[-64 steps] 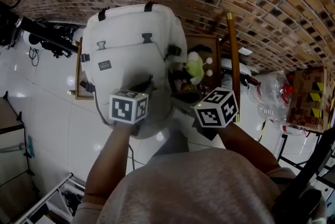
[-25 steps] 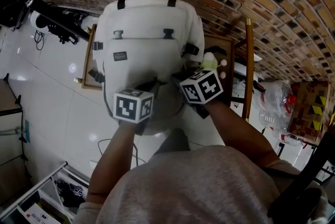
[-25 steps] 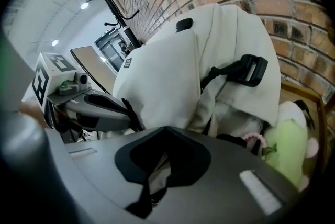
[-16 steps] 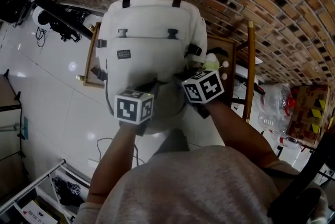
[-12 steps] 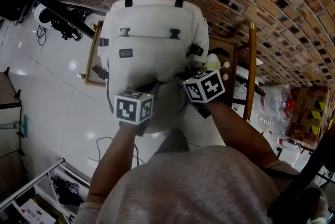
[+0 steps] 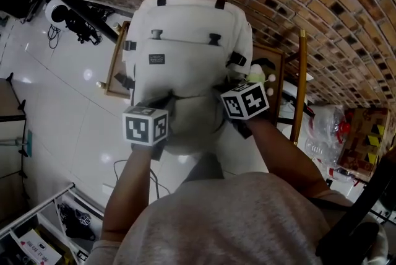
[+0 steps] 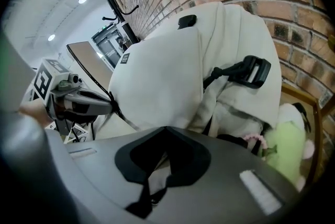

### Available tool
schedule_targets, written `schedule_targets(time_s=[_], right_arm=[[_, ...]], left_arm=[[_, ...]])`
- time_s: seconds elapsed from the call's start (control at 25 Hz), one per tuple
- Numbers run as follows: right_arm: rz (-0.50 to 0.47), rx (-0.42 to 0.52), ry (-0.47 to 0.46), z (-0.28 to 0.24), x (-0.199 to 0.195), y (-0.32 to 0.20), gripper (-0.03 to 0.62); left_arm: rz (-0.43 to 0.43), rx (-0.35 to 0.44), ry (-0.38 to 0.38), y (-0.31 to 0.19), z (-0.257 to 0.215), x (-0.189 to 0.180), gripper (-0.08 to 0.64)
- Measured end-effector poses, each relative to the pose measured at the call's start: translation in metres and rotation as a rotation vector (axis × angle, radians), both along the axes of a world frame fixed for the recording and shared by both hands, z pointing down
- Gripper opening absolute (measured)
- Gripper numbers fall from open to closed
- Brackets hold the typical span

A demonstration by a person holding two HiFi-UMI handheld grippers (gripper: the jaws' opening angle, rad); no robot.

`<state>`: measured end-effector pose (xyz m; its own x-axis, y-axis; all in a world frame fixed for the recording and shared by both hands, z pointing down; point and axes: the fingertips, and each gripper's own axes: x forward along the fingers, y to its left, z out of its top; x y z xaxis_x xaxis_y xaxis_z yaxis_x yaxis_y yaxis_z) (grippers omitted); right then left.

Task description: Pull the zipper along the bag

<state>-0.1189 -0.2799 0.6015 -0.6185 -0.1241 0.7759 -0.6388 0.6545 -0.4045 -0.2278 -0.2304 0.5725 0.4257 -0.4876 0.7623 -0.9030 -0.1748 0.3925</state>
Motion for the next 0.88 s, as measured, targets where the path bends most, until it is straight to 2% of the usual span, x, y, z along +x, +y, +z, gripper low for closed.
schedule_targets(time_s=[0.32, 0.68, 0.88], right_arm=[[-0.002, 0.008, 0.010, 0.002, 0.000, 0.000, 0.000], [-0.002, 0.004, 0.013, 0.003, 0.001, 0.000, 0.000], [-0.005, 0.002, 0.019, 0.003, 0.002, 0.001, 0.000]], left_arm=[[-0.082, 0.004, -0.008, 0.015, -0.004, -0.033, 0.014], [-0.142, 0.012, -0.054, 0.024, -0.008, -0.065, 0.014], [-0.195, 0.006, -0.049, 0.030, -0.008, -0.086, 0.014]])
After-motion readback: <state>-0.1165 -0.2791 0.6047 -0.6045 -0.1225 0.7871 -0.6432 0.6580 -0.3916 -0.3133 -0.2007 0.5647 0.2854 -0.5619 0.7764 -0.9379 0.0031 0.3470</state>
